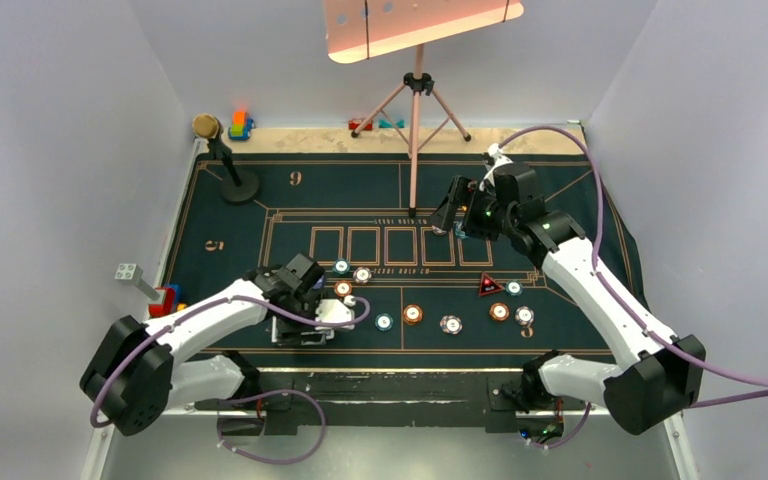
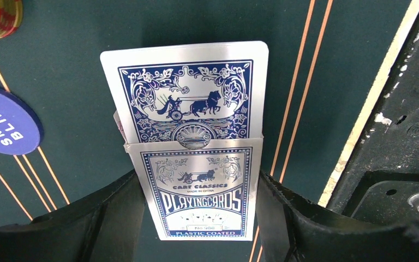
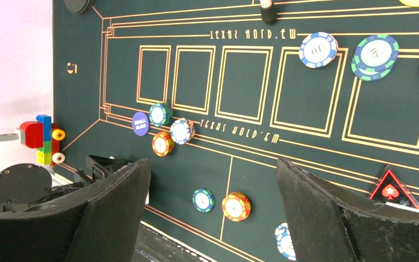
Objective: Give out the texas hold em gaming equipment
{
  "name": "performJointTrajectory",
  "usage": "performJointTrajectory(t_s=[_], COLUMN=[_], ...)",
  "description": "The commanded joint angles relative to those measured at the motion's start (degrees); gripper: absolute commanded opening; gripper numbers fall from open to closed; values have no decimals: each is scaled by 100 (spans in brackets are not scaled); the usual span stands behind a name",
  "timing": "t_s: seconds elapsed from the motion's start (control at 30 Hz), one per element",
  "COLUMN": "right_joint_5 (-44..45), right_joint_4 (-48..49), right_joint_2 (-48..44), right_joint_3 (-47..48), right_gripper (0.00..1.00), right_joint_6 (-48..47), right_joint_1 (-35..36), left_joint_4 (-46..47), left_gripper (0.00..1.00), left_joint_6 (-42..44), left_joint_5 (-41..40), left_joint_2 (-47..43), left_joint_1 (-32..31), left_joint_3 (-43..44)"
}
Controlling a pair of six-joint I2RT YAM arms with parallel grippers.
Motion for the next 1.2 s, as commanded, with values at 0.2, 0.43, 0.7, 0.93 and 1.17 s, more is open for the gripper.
performJointTrajectory(t_s=[0.2,0.43,0.7,0.93,1.17], right_joint_5=[-1211,-2208,-2610,-2687,-2629], right_joint_4=[1070,2635,4201,4904,5183], right_joint_2=[-20,97,487,1183,1535], right_joint_3=[-664,-1272,-1354,-1218,-960], right_gripper=[88,91,92,89,87], right_joint_6=[255,929,1539,1926,2066], right_joint_1=[-4,561,1348,1755,1969], left_joint_4=[-790,-1744,-2300,-2381,-2306], left_gripper=[12,0,0,0,0], left_joint_6=[-63,-277,-525,-694,-807], left_joint_5=[287,788,949,882,820], left_joint_2=[-819,-566,104,463,673], left_joint_1=[-11,12,31,41,40], left_joint_3=[627,2180,3687,4387,4565])
